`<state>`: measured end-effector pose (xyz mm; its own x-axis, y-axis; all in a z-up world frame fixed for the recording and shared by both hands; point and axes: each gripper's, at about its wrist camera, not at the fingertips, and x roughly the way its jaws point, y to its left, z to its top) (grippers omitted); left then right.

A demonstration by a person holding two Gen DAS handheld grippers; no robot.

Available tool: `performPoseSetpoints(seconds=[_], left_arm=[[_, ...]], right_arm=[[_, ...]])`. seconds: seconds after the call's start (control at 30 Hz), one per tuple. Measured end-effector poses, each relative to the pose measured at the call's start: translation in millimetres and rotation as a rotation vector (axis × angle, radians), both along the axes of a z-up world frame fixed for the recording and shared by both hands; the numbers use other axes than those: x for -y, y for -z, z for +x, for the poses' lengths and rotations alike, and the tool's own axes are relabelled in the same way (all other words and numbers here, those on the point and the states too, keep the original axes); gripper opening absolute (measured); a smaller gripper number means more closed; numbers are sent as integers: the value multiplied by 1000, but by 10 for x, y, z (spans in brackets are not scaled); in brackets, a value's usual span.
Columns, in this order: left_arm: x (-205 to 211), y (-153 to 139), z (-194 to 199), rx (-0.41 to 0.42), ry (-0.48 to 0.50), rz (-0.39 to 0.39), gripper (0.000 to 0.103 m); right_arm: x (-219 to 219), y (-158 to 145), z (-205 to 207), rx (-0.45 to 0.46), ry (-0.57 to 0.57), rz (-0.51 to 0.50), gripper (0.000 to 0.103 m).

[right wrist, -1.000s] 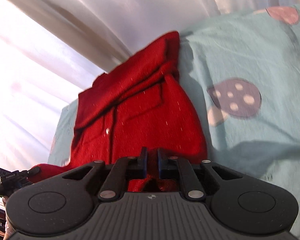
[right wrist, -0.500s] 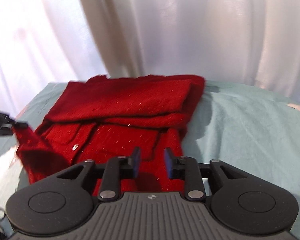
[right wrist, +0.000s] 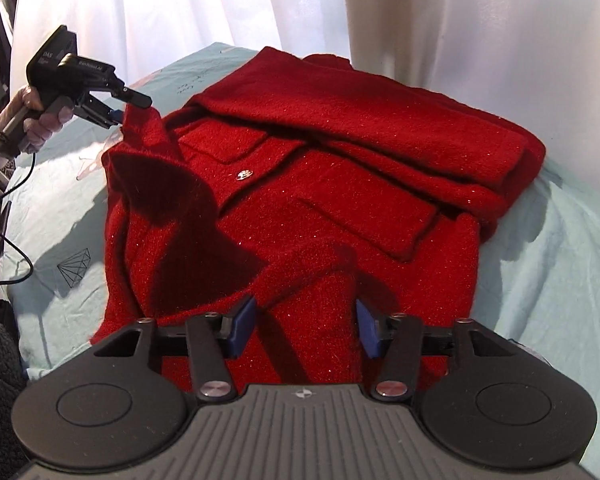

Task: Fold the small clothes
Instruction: 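Lift the hem with the left gripper toward the collar while the right gripper releases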

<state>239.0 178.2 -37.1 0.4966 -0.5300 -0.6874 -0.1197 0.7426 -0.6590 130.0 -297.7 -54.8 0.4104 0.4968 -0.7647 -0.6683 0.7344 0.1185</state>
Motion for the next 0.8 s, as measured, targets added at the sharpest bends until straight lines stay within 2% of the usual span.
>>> performPoseSetpoints(seconds=[0.03, 0.1, 0.17, 0.27, 0.37, 0.47, 0.5, 0.57, 0.63, 0.67, 0.73, 0.8], left_arm=[[34, 7, 20, 6, 12, 9, 13], [70, -28, 29, 27, 5, 42, 16], [54, -87, 33, 59, -19, 34, 16], [-31, -149, 56, 83, -84, 32, 16], [-138, -119, 84, 60, -170, 40, 16], [-171, -128, 63, 75, -167, 64, 32], [-165, -144, 49, 87, -150, 80, 42], [-161, -182, 18, 120, -111, 93, 50], [-186, -195, -20, 149, -99, 74, 60], [-224, -197, -47, 164, -113, 52, 62], [-281, -185, -84, 190, -136, 8, 72], [-267, -172, -90, 212, -129, 19, 82]], right_arm=[[-49, 18, 2, 16, -3, -19, 8], [-75, -9, 8, 68, 25, -4, 9], [50, -116, 59, 97, 98, 103, 9], [411, -224, 222, 134, 360, 263, 8], [728, -89, 425, 71, 609, 320, 9], [894, 167, 537, -51, 757, 320, 9], [917, 224, 531, -72, 771, 325, 9], [936, 270, 516, -79, 776, 324, 13], [969, 291, 507, -89, 769, 347, 18], [1006, 296, 506, -103, 765, 370, 21], [1046, 301, 513, -129, 741, 426, 44], [991, 277, 507, -129, 683, 474, 59]])
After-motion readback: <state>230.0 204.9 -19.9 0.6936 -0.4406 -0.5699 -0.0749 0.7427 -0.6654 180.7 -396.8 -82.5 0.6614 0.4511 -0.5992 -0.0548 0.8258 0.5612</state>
